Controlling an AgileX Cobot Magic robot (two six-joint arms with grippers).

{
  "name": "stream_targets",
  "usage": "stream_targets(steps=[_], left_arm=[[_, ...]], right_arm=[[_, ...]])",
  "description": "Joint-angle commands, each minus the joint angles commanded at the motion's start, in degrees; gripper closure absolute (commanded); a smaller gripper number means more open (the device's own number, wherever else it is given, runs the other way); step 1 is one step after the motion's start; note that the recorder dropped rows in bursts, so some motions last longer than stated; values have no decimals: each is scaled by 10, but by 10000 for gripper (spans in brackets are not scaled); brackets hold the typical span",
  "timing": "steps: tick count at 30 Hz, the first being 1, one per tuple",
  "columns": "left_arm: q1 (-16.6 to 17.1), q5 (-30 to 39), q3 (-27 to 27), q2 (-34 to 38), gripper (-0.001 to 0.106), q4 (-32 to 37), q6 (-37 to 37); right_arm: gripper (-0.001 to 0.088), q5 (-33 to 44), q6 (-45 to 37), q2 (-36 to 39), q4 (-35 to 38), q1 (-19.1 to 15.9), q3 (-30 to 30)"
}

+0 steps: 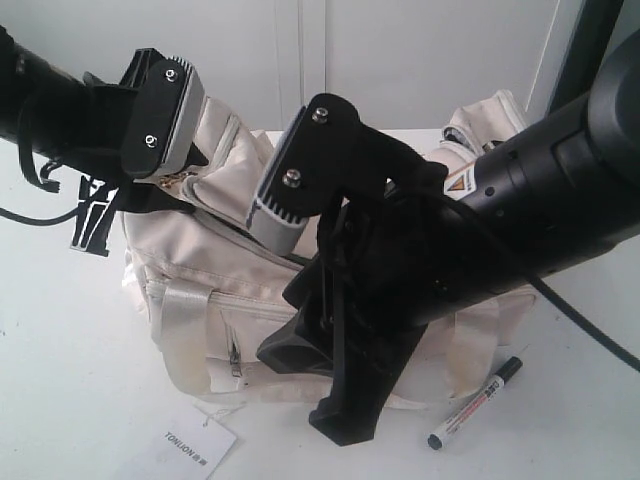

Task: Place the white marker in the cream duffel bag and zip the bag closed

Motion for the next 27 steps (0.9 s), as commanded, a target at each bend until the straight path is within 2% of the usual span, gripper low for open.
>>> stream_targets(steps=[9,12,16,22,27], left_arm=[[-1,66,0,0,524,-31,1],[-1,85,0,0,524,-34,36],[-1,88,0,0,524,-62,41],[-1,75,0,0,524,-61,90],[0,58,0,0,524,-56,90]], right_arm=[[395,-6,0,0,-2,0,0],[395,-15,0,0,-2,0,0],[395,-20,0,0,-2,0,0],[395,-20,1,0,-2,0,0],[395,-19,5,0,-2,0,0]])
